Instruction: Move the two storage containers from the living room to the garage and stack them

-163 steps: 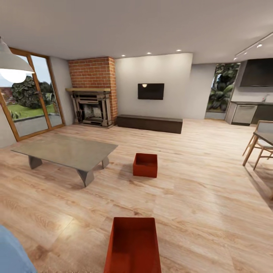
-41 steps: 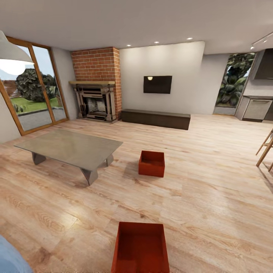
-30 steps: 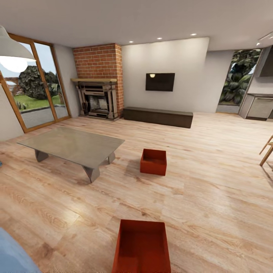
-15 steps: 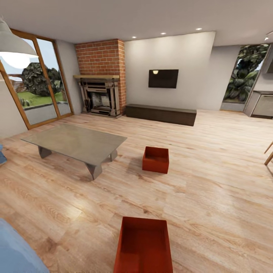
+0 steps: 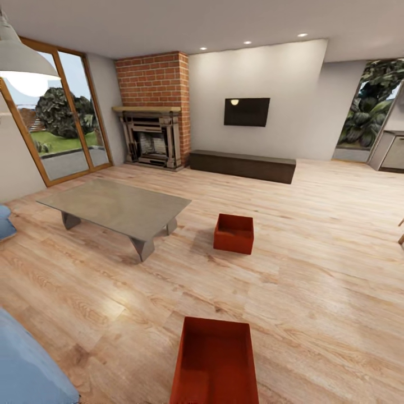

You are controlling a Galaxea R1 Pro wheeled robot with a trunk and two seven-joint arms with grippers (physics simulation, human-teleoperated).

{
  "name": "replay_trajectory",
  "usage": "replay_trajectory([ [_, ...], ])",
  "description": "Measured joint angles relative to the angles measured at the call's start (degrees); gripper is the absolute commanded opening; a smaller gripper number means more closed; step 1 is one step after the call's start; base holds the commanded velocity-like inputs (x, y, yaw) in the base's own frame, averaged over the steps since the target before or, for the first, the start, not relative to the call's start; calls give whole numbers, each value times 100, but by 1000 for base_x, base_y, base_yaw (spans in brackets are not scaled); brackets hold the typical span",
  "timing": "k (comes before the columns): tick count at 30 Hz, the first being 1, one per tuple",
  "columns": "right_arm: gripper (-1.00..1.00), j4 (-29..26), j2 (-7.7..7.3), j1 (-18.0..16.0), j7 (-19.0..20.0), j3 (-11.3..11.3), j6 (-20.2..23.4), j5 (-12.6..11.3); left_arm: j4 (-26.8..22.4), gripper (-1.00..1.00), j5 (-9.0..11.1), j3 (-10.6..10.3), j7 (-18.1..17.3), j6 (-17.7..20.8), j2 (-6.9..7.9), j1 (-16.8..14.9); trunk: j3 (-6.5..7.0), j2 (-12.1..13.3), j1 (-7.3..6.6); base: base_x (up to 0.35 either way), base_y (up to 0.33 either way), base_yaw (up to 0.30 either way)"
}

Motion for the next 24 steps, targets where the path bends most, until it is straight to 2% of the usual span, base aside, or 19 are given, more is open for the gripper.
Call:
replay_trajectory([
  [24,100,0,1,0,-4,-5,0,0,0,100,0,2,0,0,0,0,-171,0,0,0,0,68],
])
